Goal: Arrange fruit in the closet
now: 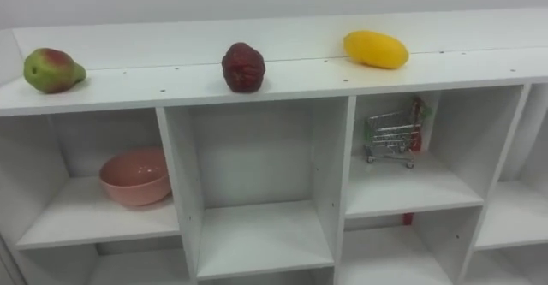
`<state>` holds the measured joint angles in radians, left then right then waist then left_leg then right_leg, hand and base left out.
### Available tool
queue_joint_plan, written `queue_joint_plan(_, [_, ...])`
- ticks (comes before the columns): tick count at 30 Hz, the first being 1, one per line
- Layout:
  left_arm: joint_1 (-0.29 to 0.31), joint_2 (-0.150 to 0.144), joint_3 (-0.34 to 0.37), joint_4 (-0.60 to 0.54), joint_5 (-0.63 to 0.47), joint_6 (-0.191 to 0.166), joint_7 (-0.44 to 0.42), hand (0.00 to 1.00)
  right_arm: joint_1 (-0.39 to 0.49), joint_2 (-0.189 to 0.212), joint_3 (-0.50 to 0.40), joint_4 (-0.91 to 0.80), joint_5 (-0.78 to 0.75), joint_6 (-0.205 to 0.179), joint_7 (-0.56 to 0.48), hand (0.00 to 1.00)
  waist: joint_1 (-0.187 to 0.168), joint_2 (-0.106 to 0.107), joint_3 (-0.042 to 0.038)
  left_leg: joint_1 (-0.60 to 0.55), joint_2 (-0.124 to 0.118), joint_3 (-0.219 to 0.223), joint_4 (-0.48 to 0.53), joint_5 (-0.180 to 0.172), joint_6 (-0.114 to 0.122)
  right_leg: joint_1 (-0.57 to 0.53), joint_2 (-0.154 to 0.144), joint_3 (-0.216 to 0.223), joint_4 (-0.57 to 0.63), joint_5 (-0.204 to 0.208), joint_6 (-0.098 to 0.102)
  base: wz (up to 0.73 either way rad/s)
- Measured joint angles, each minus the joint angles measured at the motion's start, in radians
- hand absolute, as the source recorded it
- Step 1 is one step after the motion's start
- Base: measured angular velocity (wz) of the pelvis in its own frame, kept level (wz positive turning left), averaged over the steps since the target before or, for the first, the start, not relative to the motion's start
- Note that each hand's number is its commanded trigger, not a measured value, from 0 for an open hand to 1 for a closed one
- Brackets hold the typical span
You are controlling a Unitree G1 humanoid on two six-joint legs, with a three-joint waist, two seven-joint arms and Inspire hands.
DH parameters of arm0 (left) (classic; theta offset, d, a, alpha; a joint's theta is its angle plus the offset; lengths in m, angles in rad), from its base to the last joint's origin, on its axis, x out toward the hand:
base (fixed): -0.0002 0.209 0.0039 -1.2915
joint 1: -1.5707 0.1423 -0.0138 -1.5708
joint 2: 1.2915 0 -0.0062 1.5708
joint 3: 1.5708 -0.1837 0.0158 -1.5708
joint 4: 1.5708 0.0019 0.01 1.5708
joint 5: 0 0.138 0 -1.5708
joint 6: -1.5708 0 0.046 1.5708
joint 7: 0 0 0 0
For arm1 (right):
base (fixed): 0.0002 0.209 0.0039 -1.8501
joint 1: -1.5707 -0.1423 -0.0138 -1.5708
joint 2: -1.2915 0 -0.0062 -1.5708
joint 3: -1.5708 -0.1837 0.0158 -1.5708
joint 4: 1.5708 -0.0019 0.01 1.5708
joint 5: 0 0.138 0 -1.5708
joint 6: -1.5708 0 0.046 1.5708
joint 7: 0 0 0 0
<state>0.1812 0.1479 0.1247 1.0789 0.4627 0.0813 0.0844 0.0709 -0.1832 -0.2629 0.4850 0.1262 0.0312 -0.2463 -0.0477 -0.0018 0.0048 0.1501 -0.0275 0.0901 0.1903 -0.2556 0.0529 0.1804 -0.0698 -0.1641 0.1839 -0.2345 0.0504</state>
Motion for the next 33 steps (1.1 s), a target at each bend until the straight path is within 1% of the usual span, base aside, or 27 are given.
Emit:
queue_joint_plan(2, [-0.001,-0.002,-0.011,-0.009,-0.003,0.0,0.0,0.0,0.0,0.005,0.017,-0.184,-0.04,-0.032,-0.031,0.0,-0.002,-0.003,-0.0021,-0.007,0.002,-0.002,-0.002,0.001,-0.002,-0.007,0.001,-0.001,-0.001,0.0,0.0,0.02])
queue_joint_plan(5, [-0.001,-0.002,-0.025,-0.017,-0.04,-0.005,0.001,0.0,0.003,0.01,0.052,-0.314,-0.1,-0.051,-0.074,0.0,0.002,-0.006,-0.0065,-0.007,0.0,-0.001,-0.002,0.002,-0.003,-0.011,0.002,0.002,-0.002,0.0,0.0,0.0])
queue_joint_plan(6, [-0.001,-0.002,-0.029,-0.017,-0.04,-0.009,0.001,0.0,0.005,0.013,0.057,-0.338,-0.103,-0.052,-0.081,0.0,0.003,-0.008,-0.0072,-0.008,0.0,0.0,-0.002,0.002,-0.003,-0.015,0.002,0.009,0.0,0.0,0.0,-0.11])
queue_joint_plan(7, [0.0,-0.003,-0.031,-0.017,-0.039,-0.021,0.001,0.0,0.006,0.016,0.07,-0.392,-0.103,-0.052,-0.09,0.0,0.006,-0.008,-0.0081,-0.015,0.001,-0.002,-0.002,0.002,-0.003,-0.025,0.002,0.016,0.001,0.0,0.0,-0.16])
queue_joint_plan(8, [-0.002,-0.004,-0.031,-0.021,-0.039,-0.025,0.001,0.0,0.005,0.016,0.075,-0.443,-0.11,-0.055,-0.093,0.0,0.01,-0.008,-0.0088,-0.017,0.0,-0.004,-0.003,0.002,-0.003,-0.026,0.002,0.025,0.0,0.0,0.0,-0.15])
queue_joint_plan(11, [0.009,-0.002,-0.031,-0.048,-0.037,-0.032,0.0,0.0,-0.004,0.012,0.075,-0.545,-0.129,-0.067,-0.112,0.0,0.026,-0.008,-0.0095,-0.013,-0.002,-0.026,-0.003,0.002,-0.003,-0.023,0.002,0.024,0.002,0.001,-0.001,-0.06])
queue_joint_plan(12, [0.01,-0.001,-0.031,-0.052,-0.038,-0.036,0.0,0.0,-0.012,0.01,0.076,-0.56,-0.13,-0.072,-0.115,0.0,0.027,-0.008,-0.0095,-0.012,-0.002,-0.031,-0.003,0.002,-0.003,-0.023,0.002,0.024,0.001,0.001,-0.001,0.0])
queue_joint_plan(14, [0.007,0.001,-0.034,-0.06,-0.038,-0.045,0.001,0.0,-0.067,-0.013,0.097,-0.586,-0.132,-0.103,-0.123,0.0,0.027,-0.008,-0.0089,-0.013,-0.002,-0.051,-0.003,0.002,-0.003,-0.023,0.004,0.023,0.001,0.001,-0.001,0.0])
queue_joint_plan(16, [-0.002,0.009,-0.055,-0.06,-0.038,-0.051,0.0,0.0,-0.112,-0.027,0.114,-0.597,-0.14,-0.107,-0.127,0.0,0.028,-0.009,-0.0081,-0.016,-0.002,-0.07,-0.003,0.002,-0.003,-0.023,0.006,0.019,0.001,0.001,-0.001,0.06])
queue_joint_plan(17, [-0.01,0.01,-0.056,-0.06,-0.038,-0.056,-0.001,0.0,-0.134,-0.04,0.129,-0.611,-0.142,-0.107,-0.13,0.0,0.029,-0.011,-0.0061,-0.017,-0.002,-0.07,-0.004,0.003,-0.003,-0.023,0.008,0.017,0.001,0.001,-0.001,0.1])
queue_joint_plan(19, [-0.015,0.016,-0.061,-0.073,-0.038,-0.061,-0.005,0.0,-0.15,-0.055,0.141,-0.644,-0.142,-0.107,-0.128,0.0,0.038,-0.016,-0.0047,-0.018,-0.002,-0.072,-0.006,0.004,-0.005,-0.023,0.011,0.014,0.001,0.001,-0.001,0.09])
queue_joint_plan(20, [-0.017,0.019,-0.064,-0.079,-0.038,-0.062,-0.008,0.0,-0.172,-0.056,0.144,-0.655,-0.142,-0.108,-0.127,0.0,0.046,-0.018,-0.0039,-0.018,-0.001,-0.074,-0.008,0.005,-0.007,-0.023,0.012,0.012,0.0,0.001,-0.001,0.07])
queue_joint_plan(23, [-0.02,0.02,-0.074,-0.106,-0.04,-0.063,-0.023,0.0,-0.225,-0.059,0.149,-0.656,-0.142,-0.109,-0.124,0.0,0.057,-0.02,-0.005,-0.019,-0.001,-0.081,-0.009,0.005,-0.008,-0.022,0.013,-0.001,-0.001,0.001,-0.001,0.07])
queue_joint_plan(25, [-0.019,0.02,-0.074,-0.117,-0.046,-0.065,-0.029,0.0,-0.233,-0.057,0.161,-0.656,-0.141,-0.109,-0.129,0.0,0.058,-0.021,-0.0058,-0.019,-0.002,-0.093,-0.009,0.006,-0.008,-0.021,0.013,-0.004,0.0,0.001,-0.001,0.1])
queue_joint_plan(27, [-0.02,0.023,-0.086,-0.118,-0.064,-0.066,-0.033,0.0,-0.238,-0.058,0.161,-0.656,-0.139,-0.108,-0.125,0.0,0.062,-0.02,-0.0063,-0.02,-0.003,-0.095,-0.011,0.006,-0.008,-0.022,0.012,-0.003,0.0,0.001,-0.001,0.01])
queue_joint_plan(30, [-0.025,0.023,-0.094,-0.129,-0.078,-0.068,-0.056,0.0,-0.263,-0.058,0.164,-0.656,-0.128,-0.105,-0.124,0.0,0.066,-0.023,-0.0047,-0.023,-0.002,-0.094,-0.013,0.006,-0.008,-0.024,0.012,-0.003,0.0,0.001,-0.001,-0.08])
queue_joint_plan(32, [-0.043,0.024,-0.093,-0.126,-0.078,-0.071,-0.07,0.0,-0.322,-0.057,0.165,-0.659,-0.129,-0.105,-0.124,0.0,0.066,-0.024,-0.0048,-0.03,-0.003,-0.094,-0.008,0.006,-0.008,-0.024,0.012,-0.013,-0.001,0.001,-0.001,0.07])
queue_joint_plan(33, [-0.049,0.025,-0.093,-0.125,-0.078,-0.071,-0.073,0.0,-0.337,-0.059,0.165,-0.663,-0.129,-0.105,-0.124,0.0,0.066,-0.024,-0.0048,-0.033,-0.003,-0.094,-0.007,0.006,-0.008,-0.024,0.012,-0.021,-0.001,0.001,-0.001,0.16])
